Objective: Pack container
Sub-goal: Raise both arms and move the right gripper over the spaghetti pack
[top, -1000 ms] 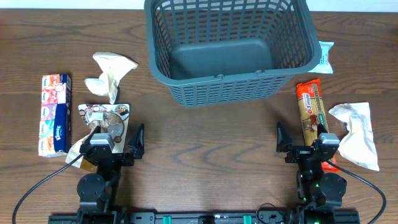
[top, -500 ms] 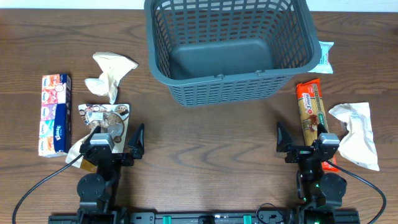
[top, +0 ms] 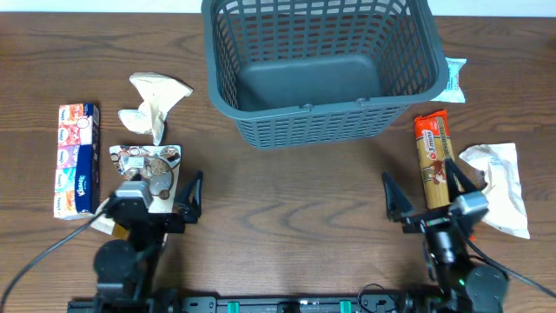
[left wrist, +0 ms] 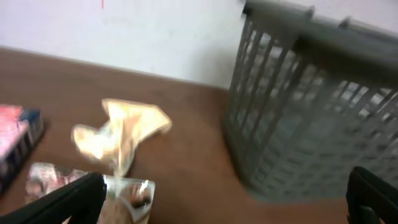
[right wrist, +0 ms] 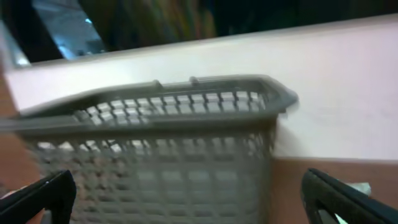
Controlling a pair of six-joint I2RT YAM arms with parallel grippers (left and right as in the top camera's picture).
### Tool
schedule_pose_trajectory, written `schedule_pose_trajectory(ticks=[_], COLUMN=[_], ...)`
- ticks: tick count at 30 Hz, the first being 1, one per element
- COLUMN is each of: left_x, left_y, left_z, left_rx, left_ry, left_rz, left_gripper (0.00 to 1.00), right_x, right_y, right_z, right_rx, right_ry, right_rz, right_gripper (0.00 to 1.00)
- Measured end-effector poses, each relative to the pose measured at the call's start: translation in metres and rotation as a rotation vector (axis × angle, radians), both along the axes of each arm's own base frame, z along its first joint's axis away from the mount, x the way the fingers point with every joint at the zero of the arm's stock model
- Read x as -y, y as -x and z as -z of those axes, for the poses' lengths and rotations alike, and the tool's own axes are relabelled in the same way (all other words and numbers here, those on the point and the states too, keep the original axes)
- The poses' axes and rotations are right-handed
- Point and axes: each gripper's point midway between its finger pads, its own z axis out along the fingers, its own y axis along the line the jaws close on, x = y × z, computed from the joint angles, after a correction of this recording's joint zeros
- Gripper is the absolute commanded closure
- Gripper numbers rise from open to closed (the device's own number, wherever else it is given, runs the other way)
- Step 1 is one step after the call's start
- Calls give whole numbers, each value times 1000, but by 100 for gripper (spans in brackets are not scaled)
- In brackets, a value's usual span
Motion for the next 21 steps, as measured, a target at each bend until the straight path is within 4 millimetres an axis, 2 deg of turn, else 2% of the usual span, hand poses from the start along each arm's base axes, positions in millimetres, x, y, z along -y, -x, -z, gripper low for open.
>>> schedule_pose_trajectory(ticks=[5, 8, 12, 16, 19, 21], left_x=[0, 1, 1, 1, 0, 0], left_y=[-2, -4, -7, -3, 7, 15], left_z=[-70, -92, -117, -160, -188, -203], left_rx=[42, -14, -90, -129, -151, -162], left_ry=[-4, -21, -35, -41, -45, -46], left_rz=[2, 7, 10, 11, 12, 13], left_gripper=[1, 1, 1, 1, 1, 1], right_x=[-11, -16, -21, -24, -25, -26], right_y=[34, 47, 59, 70, 76, 80], right_z=[-69, -96, -125, -162, -183, -189], right_rx=[49, 22, -45, -111, -194, -278], right_ry=[12, 14, 10, 5, -6, -15], right_rz=[-48, -74, -97, -107, -111, -113], right_gripper=[1, 1, 1, 1, 1, 1])
